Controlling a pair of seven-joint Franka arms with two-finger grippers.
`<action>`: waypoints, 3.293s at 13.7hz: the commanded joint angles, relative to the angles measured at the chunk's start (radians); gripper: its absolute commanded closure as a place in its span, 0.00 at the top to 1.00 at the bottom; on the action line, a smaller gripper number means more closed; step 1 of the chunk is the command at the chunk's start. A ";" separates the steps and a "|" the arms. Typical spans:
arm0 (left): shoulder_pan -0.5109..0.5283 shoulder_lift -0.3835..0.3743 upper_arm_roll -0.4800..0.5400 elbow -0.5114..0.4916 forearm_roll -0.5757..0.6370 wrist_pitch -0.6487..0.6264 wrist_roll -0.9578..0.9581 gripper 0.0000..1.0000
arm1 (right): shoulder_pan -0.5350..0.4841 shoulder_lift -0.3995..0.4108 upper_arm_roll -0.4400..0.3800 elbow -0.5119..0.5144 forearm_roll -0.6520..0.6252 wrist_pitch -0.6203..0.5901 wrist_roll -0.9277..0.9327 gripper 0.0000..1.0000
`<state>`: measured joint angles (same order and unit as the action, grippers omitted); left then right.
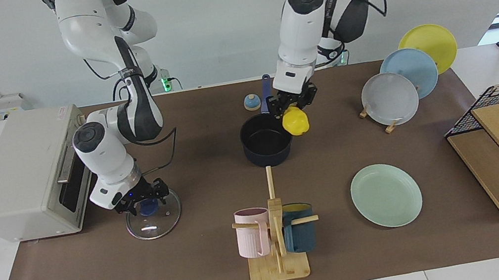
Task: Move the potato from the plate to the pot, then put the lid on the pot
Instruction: 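Carry the potato over the pot while the right gripper grasps the lid, then open the left gripper over the pot while the right gripper lifts the lid, then withdraw the left gripper while the right gripper carries the lid toward the pot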
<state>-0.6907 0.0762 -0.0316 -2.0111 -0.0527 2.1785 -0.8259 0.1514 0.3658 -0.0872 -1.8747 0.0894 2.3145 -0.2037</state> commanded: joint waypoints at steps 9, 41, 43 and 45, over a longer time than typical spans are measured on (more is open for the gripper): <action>-0.043 0.063 0.019 -0.098 -0.006 0.187 0.002 0.00 | -0.009 0.002 0.006 0.008 0.007 0.000 -0.045 0.53; 0.268 -0.073 0.033 0.248 -0.009 -0.333 0.316 1.00 | 0.397 -0.111 0.011 0.255 0.004 -0.383 0.658 0.00; 0.391 -0.085 0.033 0.294 -0.007 -0.411 0.490 1.00 | 0.488 -0.105 0.011 0.266 0.004 -0.368 0.792 0.00; 0.495 -0.099 0.030 0.313 -0.006 -0.453 0.663 1.00 | 0.592 -0.049 0.009 0.296 -0.028 -0.360 0.928 0.00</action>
<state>-0.2751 -0.0159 0.0134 -1.7226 -0.0524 1.7785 -0.2909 0.6743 0.2610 -0.0718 -1.6267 0.0867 1.9594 0.6167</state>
